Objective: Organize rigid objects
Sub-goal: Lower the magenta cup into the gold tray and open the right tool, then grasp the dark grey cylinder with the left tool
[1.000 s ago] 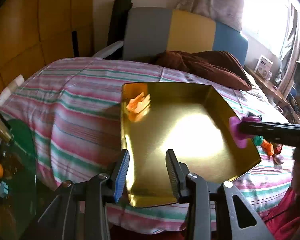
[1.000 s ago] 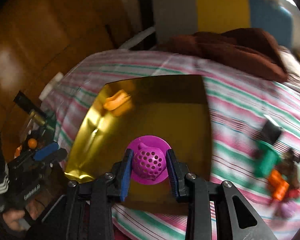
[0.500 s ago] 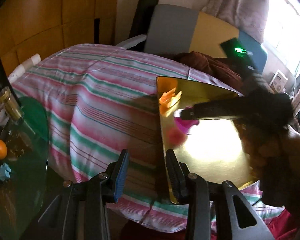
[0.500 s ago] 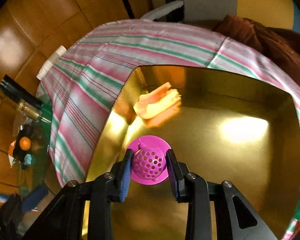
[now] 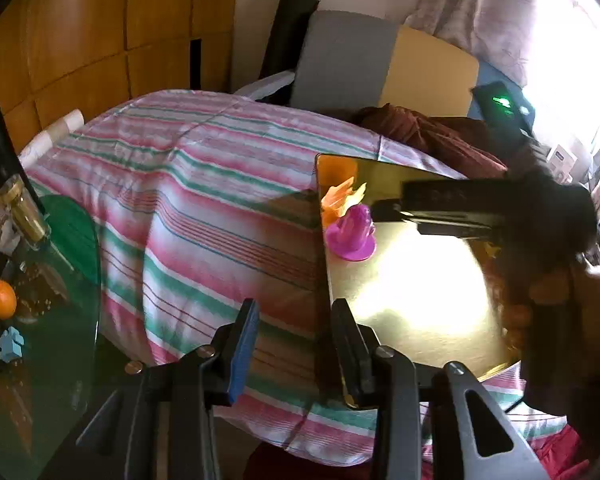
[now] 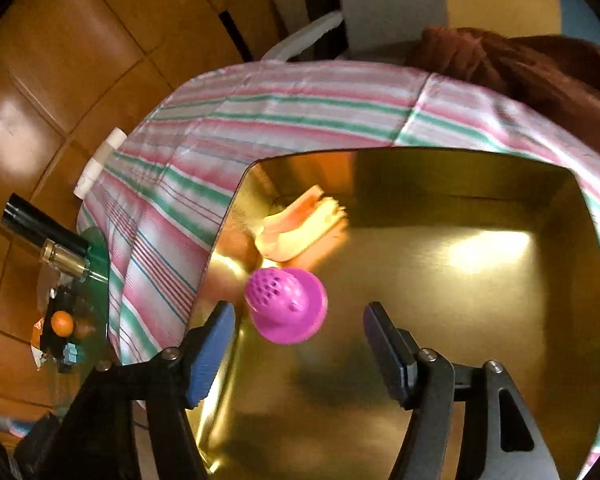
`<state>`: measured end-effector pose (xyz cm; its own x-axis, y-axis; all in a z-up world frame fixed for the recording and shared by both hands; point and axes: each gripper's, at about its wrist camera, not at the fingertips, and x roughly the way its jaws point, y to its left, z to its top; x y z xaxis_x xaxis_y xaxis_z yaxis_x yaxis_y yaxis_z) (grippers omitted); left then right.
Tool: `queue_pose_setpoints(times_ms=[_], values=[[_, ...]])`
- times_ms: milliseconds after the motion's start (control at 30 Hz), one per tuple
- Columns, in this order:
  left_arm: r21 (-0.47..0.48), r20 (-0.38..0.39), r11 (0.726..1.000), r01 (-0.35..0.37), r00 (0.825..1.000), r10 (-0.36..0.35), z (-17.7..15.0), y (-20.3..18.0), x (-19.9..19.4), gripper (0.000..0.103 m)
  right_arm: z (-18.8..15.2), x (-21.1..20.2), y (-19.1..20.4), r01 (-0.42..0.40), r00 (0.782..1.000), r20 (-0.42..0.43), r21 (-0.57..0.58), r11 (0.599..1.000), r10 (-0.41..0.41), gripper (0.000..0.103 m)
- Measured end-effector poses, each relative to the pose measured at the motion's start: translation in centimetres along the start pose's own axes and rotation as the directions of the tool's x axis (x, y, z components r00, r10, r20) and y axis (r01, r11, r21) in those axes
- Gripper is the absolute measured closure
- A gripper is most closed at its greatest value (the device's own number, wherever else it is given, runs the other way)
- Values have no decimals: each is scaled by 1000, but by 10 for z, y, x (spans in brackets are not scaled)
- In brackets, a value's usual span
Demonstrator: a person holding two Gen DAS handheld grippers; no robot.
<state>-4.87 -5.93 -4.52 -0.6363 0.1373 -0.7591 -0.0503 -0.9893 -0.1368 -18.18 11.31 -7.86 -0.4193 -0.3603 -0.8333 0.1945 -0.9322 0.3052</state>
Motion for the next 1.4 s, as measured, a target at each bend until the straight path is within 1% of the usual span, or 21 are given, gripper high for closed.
queue_pose_setpoints(times_ms=[167, 267, 400, 600, 733, 867, 1067, 1133, 1200, 1300, 1333, 1400], values=[[34, 21, 999, 9, 1000, -10, 1, -13, -9, 66, -16, -40, -10, 73, 993, 92, -45, 996, -69, 32], [66, 26, 998, 18, 999, -20, 0, -25, -14, 66, -26, -64, -17, 107, 984, 147, -57, 993, -98, 31], [109, 32, 994, 33, 999, -36, -3, -40, -21, 66, -41, -90, -28, 139, 972, 200, -55, 989, -125, 31], [168, 30, 984, 50, 998, -56, -6, -64, -27, 66, -63, -127, -52, 188, 951, 258, -34, 982, -173, 31], [208, 27, 976, 68, 997, -75, -8, -79, -28, 66, -74, -150, -76, 221, 935, 283, 0, 975, -212, 31], [245, 11, 965, 96, 995, -102, -10, -96, -28, 66, -85, -171, -104, 263, 916, 302, 48, 964, -265, 30], [302, -11, 943, 140, 990, -143, -12, -122, -27, 66, -100, -203, -154, 328, 876, 321, 148, 933, -359, 30], [323, -21, 933, 158, 987, -159, -12, -133, -26, 66, -105, -214, -173, 345, 861, 325, 192, 919, -391, 28], [343, -29, 924, 169, 985, -169, -14, -142, -26, 66, -112, -225, -195, 364, 842, 329, 240, 900, -428, 24], [376, -43, 908, 184, 982, -181, -16, -158, -23, 66, -121, -238, -233, 399, 808, 318, 324, 858, -496, 23], [388, -48, 902, 188, 982, -183, -16, -163, -22, 66, -126, -242, -249, 416, 790, 311, 363, 834, -529, 23], [411, -56, 890, 198, 980, -193, -17, -175, -21, 66, -135, -246, -272, 430, 766, 296, 425, 797, -571, 23]])
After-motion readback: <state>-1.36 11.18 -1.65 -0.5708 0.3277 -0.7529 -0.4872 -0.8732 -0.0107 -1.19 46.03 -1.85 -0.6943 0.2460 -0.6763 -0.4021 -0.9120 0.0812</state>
